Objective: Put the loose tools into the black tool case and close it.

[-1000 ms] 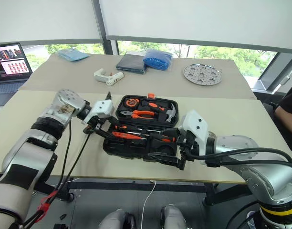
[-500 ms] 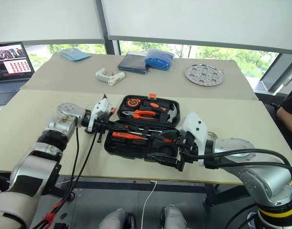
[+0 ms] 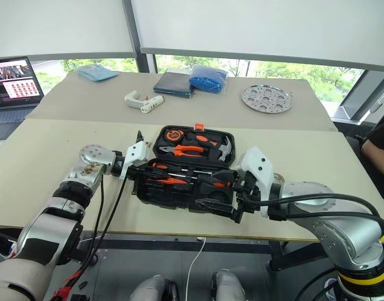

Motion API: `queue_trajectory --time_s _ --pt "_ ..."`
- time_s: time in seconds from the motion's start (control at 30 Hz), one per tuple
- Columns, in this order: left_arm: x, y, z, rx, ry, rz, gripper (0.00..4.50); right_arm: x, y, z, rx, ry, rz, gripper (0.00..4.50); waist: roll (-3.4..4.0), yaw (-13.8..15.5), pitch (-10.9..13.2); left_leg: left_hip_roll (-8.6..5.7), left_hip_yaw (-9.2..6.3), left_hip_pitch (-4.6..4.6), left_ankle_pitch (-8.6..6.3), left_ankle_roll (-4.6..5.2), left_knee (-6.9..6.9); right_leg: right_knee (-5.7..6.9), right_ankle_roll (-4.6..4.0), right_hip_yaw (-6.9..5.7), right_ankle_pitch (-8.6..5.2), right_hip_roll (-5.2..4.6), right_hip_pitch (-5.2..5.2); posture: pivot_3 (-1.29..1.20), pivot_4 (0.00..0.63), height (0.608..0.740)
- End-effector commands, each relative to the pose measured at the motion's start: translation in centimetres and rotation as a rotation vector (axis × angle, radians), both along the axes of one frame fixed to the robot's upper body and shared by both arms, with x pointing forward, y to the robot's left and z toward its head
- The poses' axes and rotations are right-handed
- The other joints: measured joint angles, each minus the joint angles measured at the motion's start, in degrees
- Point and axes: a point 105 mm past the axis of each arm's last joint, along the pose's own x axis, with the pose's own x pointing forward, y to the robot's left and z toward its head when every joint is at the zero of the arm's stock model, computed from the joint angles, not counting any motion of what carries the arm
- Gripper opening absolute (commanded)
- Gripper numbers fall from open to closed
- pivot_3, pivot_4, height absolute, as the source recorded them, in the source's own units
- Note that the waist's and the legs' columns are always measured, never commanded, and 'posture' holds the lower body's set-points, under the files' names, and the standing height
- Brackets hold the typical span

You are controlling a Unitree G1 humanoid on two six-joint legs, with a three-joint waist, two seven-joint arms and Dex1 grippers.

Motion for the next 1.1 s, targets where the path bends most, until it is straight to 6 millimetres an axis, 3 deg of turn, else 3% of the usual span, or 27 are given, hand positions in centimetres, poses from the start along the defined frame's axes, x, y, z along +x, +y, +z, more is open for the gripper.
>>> queue_trajectory --time_s 0.03,0.1,0.2,0.3,0.43,0.47,0.5,0.57,0.63,0.7,0.83,1.1 --pt "-0.4 0.6 -1.5 0.043 0.035 0.009 0.02 0.1 0.1 0.7 0.012 -0.035 0.005 4.50 0.00 -0.01 0.00 0.00 0.00 0.04 0.00 0.00 0.00 0.00 0.02 0.00 -0.01 0.00 0.03 0.00 0.150 0.718" --pt "-0.3 0.6 -1.2 0.030 0.019 0.019 0.02 0.2 0.0 0.7 0.012 -0.036 0.004 4.50 0.00 -0.02 -0.01 0.01 0.00 0.07 0.00 0.00 -0.01 0.00 0.07 0.01 -0.04 0.00 0.05 0.00 0.150 0.718" --pt "0.5 1.5 0.9 -0.036 0.010 0.095 0.02 0.3 0.2 0.8 0.007 -0.052 0.012 4.50 0.00 -0.05 -0.01 0.01 0.00 0.07 0.00 0.00 -0.01 0.00 0.08 0.02 -0.05 0.00 0.06 0.00 0.150 0.718" --pt "1.2 3.8 4.7 -0.191 0.013 0.238 0.72 0.4 0.5 1.4 0.010 -0.070 0.042 4.50 -0.01 -0.46 0.00 0.04 0.00 0.04 0.00 0.00 -0.01 0.01 0.14 0.03 -0.08 0.03 0.00 0.00 0.150 0.718" --pt "0.1 7.7 7.7 -0.317 -0.005 0.438 2.18 0.9 0.8 2.3 0.024 -0.089 0.071 4.50 0.00 -0.72 0.00 0.09 -0.01 0.03 0.01 -0.02 -0.04 0.02 0.20 0.12 -0.13 0.07 -0.02 0.00 0.150 0.718" --pt "-0.4 8.3 8.0 -0.329 -0.005 0.471 2.52 1.0 0.8 2.4 0.026 -0.093 0.076 4.50 0.00 -0.78 0.00 0.09 -0.01 0.05 0.01 -0.02 -0.06 0.02 0.20 0.17 -0.13 0.05 -0.02 0.00 0.150 0.718" --pt "-1.8 10.8 7.2 -0.329 -0.005 0.593 2.88 1.3 1.0 2.6 0.029 -0.102 0.094 4.50 0.01 -0.73 -0.01 0.08 0.00 0.06 0.01 -0.02 -0.06 0.02 0.20 0.20 -0.13 0.04 -0.01 0.00 0.150 0.718" --pt "-4.4 14.0 5.8 -0.300 0.001 0.763 3.64 1.7 1.4 2.9 0.030 -0.112 0.122 4.50 0.04 -1.64 -0.02 0.05 0.05 0.21 0.00 -0.03 -0.15 0.00 0.20 0.31 -0.12 0.04 0.01 0.00 0.150 0.718" --pt "-6.1 15.4 4.5 -0.266 0.023 0.859 4.25 1.9 1.7 2.8 0.031 -0.111 0.148 4.50 0.04 -1.76 -0.02 -0.01 0.05 0.36 -0.01 -0.04 -0.27 0.03 0.28 0.40 -0.18 0.04 0.09 0.00 0.150 0.718" --pt "-6.3 15.7 3.7 -0.263 0.038 0.912 4.43 2.0 2.0 2.8 0.033 -0.108 0.170 4.50 0.00 -0.67 0.02 0.01 0.04 0.34 -0.01 -0.09 -0.27 0.05 0.37 0.38 -0.27 0.01 0.08 0.00 0.150 0.718" --pt "-4.8 14.6 3.3 -0.217 0.039 0.918 4.43 2.1 2.5 2.5 0.026 -0.103 0.202 4.50 0.00 1.80 0.02 -0.03 -0.05 0.28 -0.30 -0.76 -0.26 0.03 0.24 0.35 -0.22 -0.06 0.07 0.00 0.150 0.718" --pt "0.0 11.2 2.9 -0.092 0.102 0.829 4.43 1.6 3.1 2.1 0.019 -0.101 0.223 4.50 -0.01 1.25 0.01 -0.11 0.00 0.20 -0.28 -0.71 -0.23 0.04 0.14 0.35 0.07 0.10 0.05 0.00 0.150 0.718"
